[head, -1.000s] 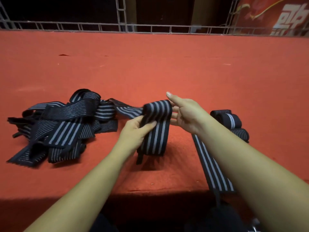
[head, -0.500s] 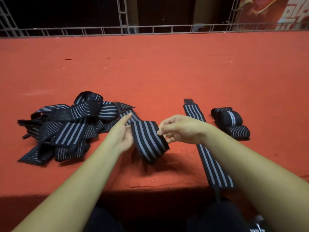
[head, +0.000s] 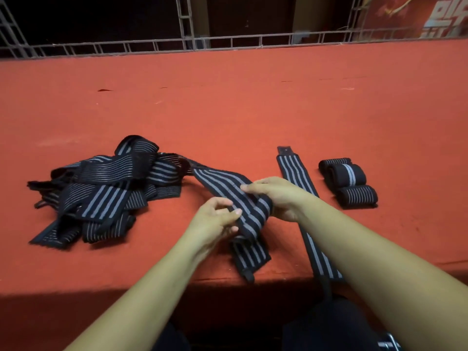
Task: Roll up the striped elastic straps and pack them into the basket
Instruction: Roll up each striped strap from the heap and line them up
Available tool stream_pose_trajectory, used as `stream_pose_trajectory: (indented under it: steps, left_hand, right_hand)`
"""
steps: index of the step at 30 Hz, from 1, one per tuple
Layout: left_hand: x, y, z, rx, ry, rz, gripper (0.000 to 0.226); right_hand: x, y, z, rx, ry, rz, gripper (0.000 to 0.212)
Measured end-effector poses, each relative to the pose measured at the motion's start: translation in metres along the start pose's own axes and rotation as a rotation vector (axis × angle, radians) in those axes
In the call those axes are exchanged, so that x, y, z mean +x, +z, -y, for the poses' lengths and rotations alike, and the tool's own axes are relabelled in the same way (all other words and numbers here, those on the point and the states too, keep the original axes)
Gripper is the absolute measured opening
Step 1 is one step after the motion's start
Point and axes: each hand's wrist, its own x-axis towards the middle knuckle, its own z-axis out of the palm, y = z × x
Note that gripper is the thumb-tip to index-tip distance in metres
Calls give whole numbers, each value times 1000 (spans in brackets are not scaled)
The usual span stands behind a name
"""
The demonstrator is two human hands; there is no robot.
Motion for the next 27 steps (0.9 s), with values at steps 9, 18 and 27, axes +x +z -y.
stream_pose_trajectory:
  steps: [9, 18, 27]
  left_hand:
    - [29, -55, -26, -366, 27, -219, 21]
    - [35, -42, -10, -245, 50, -92, 30]
    - [42, -61, -21, -231, 84, -381, 14]
  right_hand:
    - [-14, -22, 4, -308, 107, 309, 7]
    - [0, -2, 2, -255, 74, 141, 50]
    - [12, 36, 0, -357, -59, 17, 19]
